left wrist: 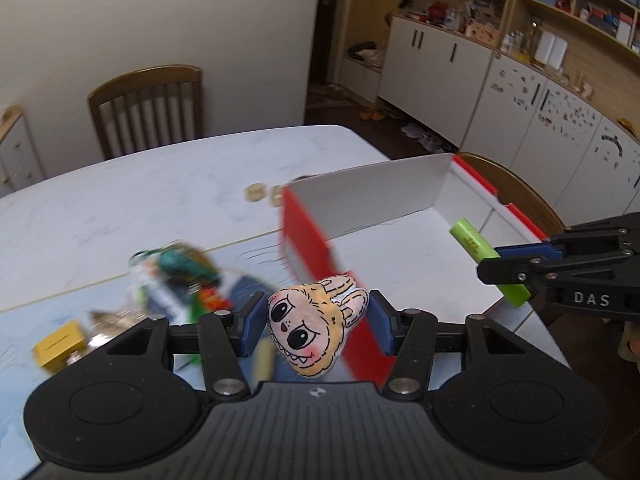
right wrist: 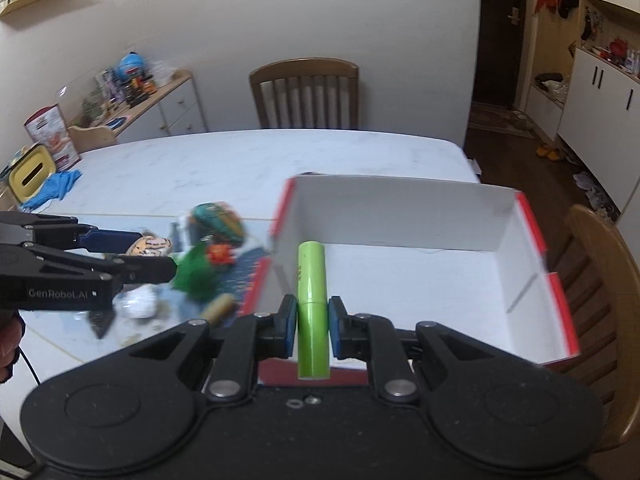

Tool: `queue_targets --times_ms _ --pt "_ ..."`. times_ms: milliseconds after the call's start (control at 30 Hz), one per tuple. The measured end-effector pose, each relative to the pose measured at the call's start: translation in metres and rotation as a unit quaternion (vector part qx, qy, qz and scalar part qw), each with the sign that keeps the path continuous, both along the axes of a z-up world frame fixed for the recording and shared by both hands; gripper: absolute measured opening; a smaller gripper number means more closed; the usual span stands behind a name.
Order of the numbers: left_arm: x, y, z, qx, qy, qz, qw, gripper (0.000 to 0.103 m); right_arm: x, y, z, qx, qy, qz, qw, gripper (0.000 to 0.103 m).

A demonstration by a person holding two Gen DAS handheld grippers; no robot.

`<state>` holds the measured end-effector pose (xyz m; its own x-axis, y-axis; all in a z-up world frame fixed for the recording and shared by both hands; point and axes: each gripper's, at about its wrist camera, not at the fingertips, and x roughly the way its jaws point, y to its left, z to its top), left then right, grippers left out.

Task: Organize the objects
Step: 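Carry the bunny and highlighter into the shoebox and open both grippers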

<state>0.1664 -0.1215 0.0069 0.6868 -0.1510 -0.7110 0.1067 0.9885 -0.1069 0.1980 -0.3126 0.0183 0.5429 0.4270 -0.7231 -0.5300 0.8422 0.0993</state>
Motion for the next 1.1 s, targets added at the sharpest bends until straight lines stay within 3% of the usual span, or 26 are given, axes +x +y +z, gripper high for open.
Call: queue_targets --times_ms 333,567,933,1100 --pt "0.06 -0.072 -0.01 0.016 0.015 -0.007 0.9997 0.054 0.055 -0.058 -0.02 -0.012 0.007 -0.013 1.0 0.016" --pt "0.104 -0.102 -0.029 0.045 0.032 -0.002 0.9985 0.054 0.086 -0.073 -0.041 -0.027 0.026 -0.015 0.999 0.015" --pt "0.165 -0.116 -0.089 0.064 0.12 0.009 0.9906 0.054 0.121 -0.067 -0.084 -0.064 0.069 -0.003 0.996 0.015" --pt "0.179 -0.115 -0.1 0.067 0.16 0.003 0.9848 0.054 0.13 -0.062 -0.099 -0.084 0.101 0.014 0.991 0.015"
